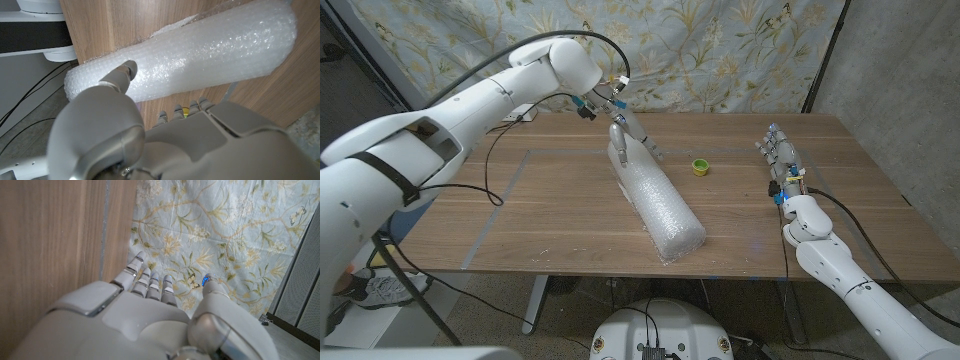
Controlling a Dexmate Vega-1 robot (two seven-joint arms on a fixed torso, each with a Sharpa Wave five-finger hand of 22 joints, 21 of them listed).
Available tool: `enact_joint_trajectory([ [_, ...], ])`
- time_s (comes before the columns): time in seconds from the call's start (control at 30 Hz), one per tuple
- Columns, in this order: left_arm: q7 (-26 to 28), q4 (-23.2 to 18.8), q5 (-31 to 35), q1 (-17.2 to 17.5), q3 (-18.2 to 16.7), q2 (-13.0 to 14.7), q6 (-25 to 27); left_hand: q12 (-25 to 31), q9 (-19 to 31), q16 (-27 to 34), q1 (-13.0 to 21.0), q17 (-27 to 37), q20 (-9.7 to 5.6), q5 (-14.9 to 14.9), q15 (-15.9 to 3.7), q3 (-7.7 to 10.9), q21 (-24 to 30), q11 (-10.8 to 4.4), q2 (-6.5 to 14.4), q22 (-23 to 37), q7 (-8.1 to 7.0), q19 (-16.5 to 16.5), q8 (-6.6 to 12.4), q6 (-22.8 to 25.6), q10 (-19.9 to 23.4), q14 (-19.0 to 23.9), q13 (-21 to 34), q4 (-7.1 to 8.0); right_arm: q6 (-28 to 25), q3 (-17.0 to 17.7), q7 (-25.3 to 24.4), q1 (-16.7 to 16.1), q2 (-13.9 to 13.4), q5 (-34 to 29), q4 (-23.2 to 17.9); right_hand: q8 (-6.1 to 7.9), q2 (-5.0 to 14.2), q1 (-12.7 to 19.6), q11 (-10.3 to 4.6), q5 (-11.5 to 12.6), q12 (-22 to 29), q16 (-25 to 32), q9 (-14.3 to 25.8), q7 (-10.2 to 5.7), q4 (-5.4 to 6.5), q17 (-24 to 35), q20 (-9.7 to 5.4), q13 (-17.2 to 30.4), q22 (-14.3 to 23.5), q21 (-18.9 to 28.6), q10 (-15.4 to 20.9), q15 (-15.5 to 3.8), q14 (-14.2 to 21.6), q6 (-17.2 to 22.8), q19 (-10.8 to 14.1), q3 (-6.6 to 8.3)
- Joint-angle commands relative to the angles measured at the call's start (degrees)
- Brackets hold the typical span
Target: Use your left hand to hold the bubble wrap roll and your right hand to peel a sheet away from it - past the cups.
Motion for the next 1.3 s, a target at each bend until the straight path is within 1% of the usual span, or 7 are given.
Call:
enact_joint_trajectory([
  [0.03,1.6,2.0,2.5,-0.4,1.1,-1.9,-2.9,0.4,0.3,0.3,0.7,0.3,-0.15,-0.3,0.25,-0.45,0.2,-0.45,0.0,0.2,-0.33,-0.5,0.4,-16.4,-12.2,-9.5,0.2,0.03,-0.1,0.7,-0.8,-0.6,-0.4,0.1,-0.6,0.04,-0.11,0.2,0.17,-0.3,0.1,0.2,0.2,-0.19,-0.32,0.1,-0.08,0.2,0.3,0.0,-0.5,0.04,-0.2,-0.2,-0.4,0.13],
  [0.4,2.9,4.3,3.7,-1.0,2.2,-3.8,-4.9,0.4,0.3,0.3,1.1,0.3,-0.12,-0.5,0.3,-0.74,0.2,-0.5,0.0,0.2,-0.42,-0.5,0.39,-16.5,-12.2,-9.5,0.2,0.14,-0.2,1.1,-0.7,-1.0,-0.6,0.6,-0.5,0.08,-0.11,0.2,0.25,-0.3,0.1,0.2,0.2,-0.22,-0.36,0.1,-0.03,0.2,0.3,0.1,-0.5,0.05,-0.3,-0.2,-0.4,0.14],
  [0.5,1.9,5.4,2.7,-1.2,2.6,-4.5,-4.7,0.4,0.3,0.3,1.2,0.3,-0.18,-0.5,0.27,-0.82,0.2,-0.49,0.0,0.2,-0.44,-0.6,0.34,-16.6,-12.4,-9.6,0.2,0.17,-0.4,1.2,-0.7,-1.1,-0.7,0.6,-0.5,0.08,-0.11,0.2,0.32,-0.3,0.1,0.3,0.2,-0.25,-0.35,0.1,0.0,0.2,0.3,0.1,-0.6,0.14,-0.3,-0.2,-0.4,0.13],
  [0.63,-0.7,6.6,0.5,-1.7,3.3,-5.4,-4.1,0.0,0.3,0.0,1.3,0.3,0.0,-0.7,0.48,-1.17,-0.1,-0.19,-0.1,0.2,-1.05,-1.6,0.07,-17.6,-13.5,-10.5,0.2,0.32,-0.4,1.4,-0.8,-1.2,-0.9,0.6,-0.7,0.1,-0.11,0.2,0.48,-0.3,0.1,0.3,0.2,-0.24,-0.34,0.1,0.04,0.1,0.3,0.1,-0.6,0.16,-0.3,-0.2,-0.4,0.12],
  [0.77,-1.2,6.1,-0.1,-1.6,3.5,-5.3,-3.4,-0.1,0.4,-0.1,1.2,0.3,0.09,-0.9,0.61,-1.48,-0.2,-0.19,-0.3,0.2,-1.36,-2.1,-0.08,-18.2,-14.1,-11.0,0.3,0.41,-0.4,1.5,-0.9,-1.2,-1.0,0.5,-0.8,0.11,-0.1,0.2,0.45,-0.3,0.2,0.3,0.2,-0.24,-0.34,0.1,0.04,0.1,0.3,0.1,-0.6,0.14,-0.3,-0.2,-0.4,0.12],
  [1.0,-1.1,6.1,0.5,-1.4,3.9,-5.2,-3.2,-0.2,0.4,-0.1,1.1,0.3,0.2,-1.1,0.67,-1.9,-0.3,-0.08,-0.6,0.2,-1.21,-2.5,-0.05,-18.5,-14.4,-11.3,0.3,0.5,-0.6,1.5,-1.0,-1.4,-1.1,0.5,-1.0,0.11,-0.09,0.1,0.38,-0.3,0.2,0.3,0.2,-0.29,-0.36,0.1,0.08,0.1,0.3,0.1,-0.7,0.18,-0.4,-0.3,-0.4,0.13],
  [1.3,-1.6,8.2,0.9,-2.2,4.8,-6.3,-3.7,-0.3,0.4,-0.3,0.9,0.3,0.29,-1.8,0.78,-2.73,-0.4,0.07,-1.2,0.2,-1.24,-3.6,-0.05,-19.3,-15.3,-12.5,0.3,0.67,-0.9,1.5,-1.4,-1.6,-1.1,0.4,-1.1,0.13,-0.09,0.1,0.4,-0.3,0.2,0.3,0.1,-0.24,-0.39,0.1,0.09,0.1,0.3,0.1,-0.7,0.22,-0.4,-0.3,-0.4,0.14],
])
